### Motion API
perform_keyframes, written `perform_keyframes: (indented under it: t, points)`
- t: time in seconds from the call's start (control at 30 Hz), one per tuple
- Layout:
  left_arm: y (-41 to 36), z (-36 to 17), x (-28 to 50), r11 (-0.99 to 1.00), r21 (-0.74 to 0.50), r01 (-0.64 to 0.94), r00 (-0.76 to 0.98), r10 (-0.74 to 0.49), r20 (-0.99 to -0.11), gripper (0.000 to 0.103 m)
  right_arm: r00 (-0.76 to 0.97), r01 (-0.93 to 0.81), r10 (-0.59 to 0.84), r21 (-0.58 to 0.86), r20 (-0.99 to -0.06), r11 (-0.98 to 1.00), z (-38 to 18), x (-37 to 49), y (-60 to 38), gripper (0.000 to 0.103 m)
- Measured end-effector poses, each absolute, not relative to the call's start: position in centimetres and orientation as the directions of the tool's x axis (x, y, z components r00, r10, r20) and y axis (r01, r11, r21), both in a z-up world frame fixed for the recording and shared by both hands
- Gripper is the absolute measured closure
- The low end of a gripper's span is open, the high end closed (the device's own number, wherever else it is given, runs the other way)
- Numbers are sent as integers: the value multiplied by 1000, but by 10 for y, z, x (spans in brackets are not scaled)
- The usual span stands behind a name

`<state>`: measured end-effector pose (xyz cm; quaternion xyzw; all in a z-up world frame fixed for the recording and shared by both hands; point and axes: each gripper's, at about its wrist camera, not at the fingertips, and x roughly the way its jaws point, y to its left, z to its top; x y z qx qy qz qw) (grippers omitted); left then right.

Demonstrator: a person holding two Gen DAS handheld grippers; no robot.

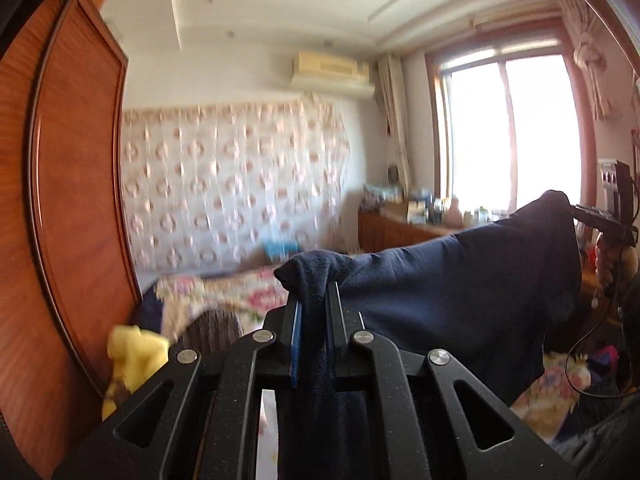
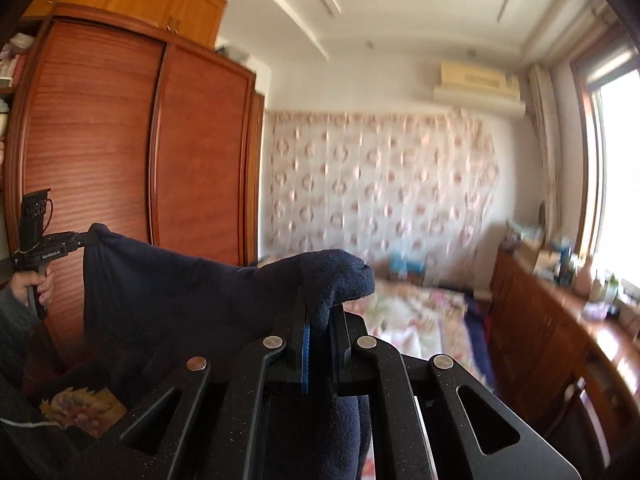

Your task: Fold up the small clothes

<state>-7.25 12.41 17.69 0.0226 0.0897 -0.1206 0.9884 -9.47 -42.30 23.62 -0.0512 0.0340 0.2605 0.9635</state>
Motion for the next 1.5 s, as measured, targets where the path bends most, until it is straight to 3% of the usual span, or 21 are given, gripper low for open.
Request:
perform_keyframes:
  t: [0.17, 0.4, 0.57, 0.8, 0.97, 1.07, 1.17, 1.2, 1.37, 1.5]
  points:
    - [125, 214, -80, 971, 53, 234, 970, -229, -80, 93, 887, -456, 461, -117, 15, 882, 279, -122, -435, 96]
    - [122, 225, -57, 973, 65, 221, 974, -217, -61, 93, 903, -429, 428, -134, -33, 893, 287, -98, -433, 96]
    - [117, 186, 19, 980, 51, 194, 967, -183, -177, 93, 912, -398, 381, -104, -151, 912, 264, -27, -406, 96]
    - [99, 69, 183, 990, 36, 138, 903, -111, -416, 93, 883, -319, 269, -69, -384, 945, 187, 124, -371, 96]
    - [78, 9, 245, 989, 55, 137, 841, -87, -534, 91, 831, -268, 205, -49, -517, 962, 142, 210, -339, 96]
    - [71, -11, 256, 989, 66, 131, 804, -67, -590, 90, 783, -235, 171, -29, -599, 972, 135, 237, -321, 83]
    - [72, -10, 245, 991, 50, 127, 805, -73, -588, 89, 787, -223, 169, -19, -594, 975, 154, 250, -318, 63]
    - [74, -9, 237, 990, 34, 139, 802, -93, -590, 82, 789, -223, 170, -17, -591, 975, 165, 254, -322, 60]
    - [79, -7, 204, 985, -14, 171, 782, -145, -606, 78, 778, -240, 221, 46, -588, 970, 168, 209, -348, 59]
    - [84, -16, 176, 983, -46, 177, 764, -166, -623, 77, 763, -249, 244, 75, -599, 965, 106, 167, -380, 59]
